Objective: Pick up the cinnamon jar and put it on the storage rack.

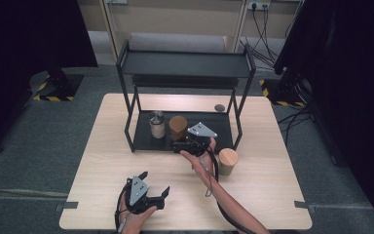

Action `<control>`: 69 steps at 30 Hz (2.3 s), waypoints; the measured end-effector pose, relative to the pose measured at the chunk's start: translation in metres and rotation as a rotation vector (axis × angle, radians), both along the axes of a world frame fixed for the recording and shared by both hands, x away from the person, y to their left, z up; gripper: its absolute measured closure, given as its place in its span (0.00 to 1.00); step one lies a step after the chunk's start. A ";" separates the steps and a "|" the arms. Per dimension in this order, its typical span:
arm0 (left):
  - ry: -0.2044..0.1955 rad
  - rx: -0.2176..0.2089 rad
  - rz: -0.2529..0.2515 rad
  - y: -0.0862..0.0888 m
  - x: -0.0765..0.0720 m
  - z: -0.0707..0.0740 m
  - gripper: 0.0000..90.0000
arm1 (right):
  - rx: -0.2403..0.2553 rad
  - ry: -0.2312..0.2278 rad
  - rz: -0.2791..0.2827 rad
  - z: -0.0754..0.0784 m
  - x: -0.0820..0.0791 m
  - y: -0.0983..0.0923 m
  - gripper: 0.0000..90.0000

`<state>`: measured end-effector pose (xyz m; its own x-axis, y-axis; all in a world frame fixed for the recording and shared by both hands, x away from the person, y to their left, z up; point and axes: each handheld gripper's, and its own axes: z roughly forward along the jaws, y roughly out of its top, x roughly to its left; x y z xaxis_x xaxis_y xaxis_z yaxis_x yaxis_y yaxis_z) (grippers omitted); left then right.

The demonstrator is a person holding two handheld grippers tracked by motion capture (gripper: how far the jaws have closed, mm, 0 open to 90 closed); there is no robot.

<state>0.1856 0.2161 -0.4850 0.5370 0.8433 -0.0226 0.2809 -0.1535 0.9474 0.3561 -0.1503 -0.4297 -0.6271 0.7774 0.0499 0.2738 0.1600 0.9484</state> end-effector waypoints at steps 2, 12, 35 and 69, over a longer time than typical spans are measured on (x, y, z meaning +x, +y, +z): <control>0.000 -0.001 0.000 0.000 0.000 0.000 0.05 | 0.006 0.000 0.007 0.000 -0.003 -0.002 0.05; 0.000 -0.001 0.001 0.000 0.000 0.000 0.05 | 0.024 0.001 0.036 -0.001 -0.011 -0.006 0.04; 0.000 0.000 0.002 0.000 0.000 0.000 0.05 | 0.070 -0.001 0.081 -0.006 -0.030 -0.026 0.04; 0.000 0.000 0.003 0.000 0.000 0.000 0.05 | 0.094 0.012 0.131 -0.021 -0.053 -0.039 0.04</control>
